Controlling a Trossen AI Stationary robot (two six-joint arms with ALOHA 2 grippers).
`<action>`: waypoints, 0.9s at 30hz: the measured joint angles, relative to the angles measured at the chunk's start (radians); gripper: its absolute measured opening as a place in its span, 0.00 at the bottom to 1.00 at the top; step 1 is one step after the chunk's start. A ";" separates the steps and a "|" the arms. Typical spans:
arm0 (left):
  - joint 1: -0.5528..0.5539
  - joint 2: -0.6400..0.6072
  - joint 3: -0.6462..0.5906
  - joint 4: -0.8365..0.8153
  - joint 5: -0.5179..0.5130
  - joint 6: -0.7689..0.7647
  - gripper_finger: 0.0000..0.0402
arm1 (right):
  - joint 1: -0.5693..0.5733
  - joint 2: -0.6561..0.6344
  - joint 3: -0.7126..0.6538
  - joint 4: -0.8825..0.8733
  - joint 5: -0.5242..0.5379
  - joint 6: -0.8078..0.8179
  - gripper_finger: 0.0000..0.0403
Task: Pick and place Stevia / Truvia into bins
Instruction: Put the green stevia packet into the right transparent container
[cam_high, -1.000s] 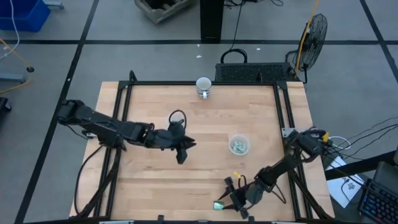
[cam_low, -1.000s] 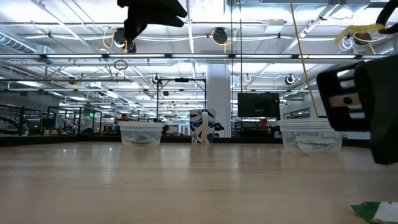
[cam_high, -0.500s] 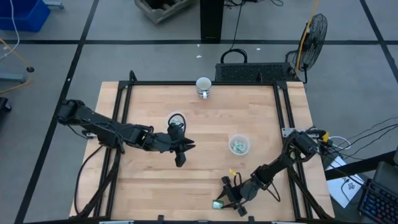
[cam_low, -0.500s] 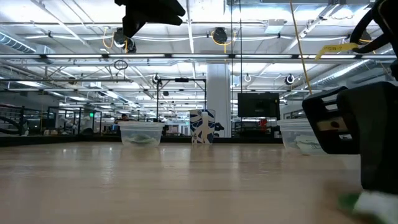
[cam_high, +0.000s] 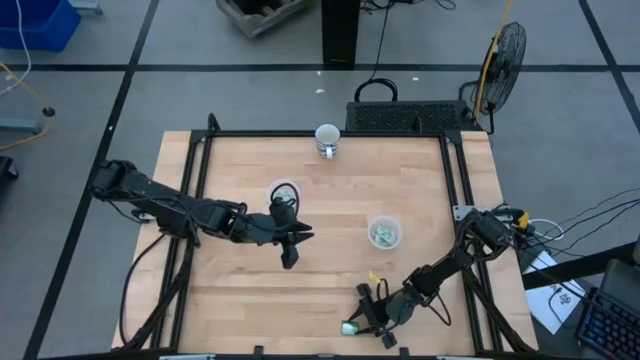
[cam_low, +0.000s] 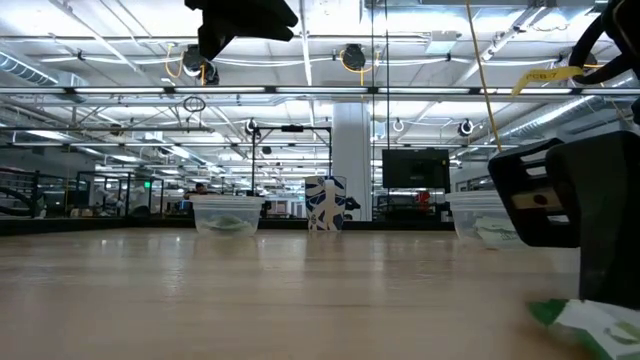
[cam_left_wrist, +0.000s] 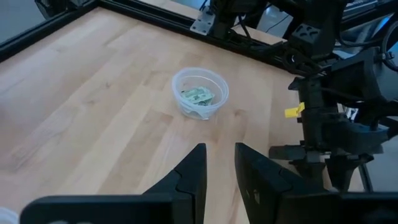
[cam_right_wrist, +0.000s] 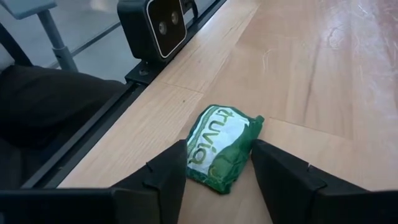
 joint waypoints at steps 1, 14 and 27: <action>0.000 0.000 0.000 0.000 0.000 0.004 0.22 | 0.000 0.000 0.000 0.000 0.001 0.001 0.41; 0.000 0.000 0.000 -0.002 0.000 0.007 0.22 | -0.002 -0.039 -0.005 0.013 0.008 -0.023 0.14; 0.000 0.000 0.000 -0.017 0.001 0.005 0.22 | -0.003 -0.561 -0.005 -0.766 0.391 -0.054 0.13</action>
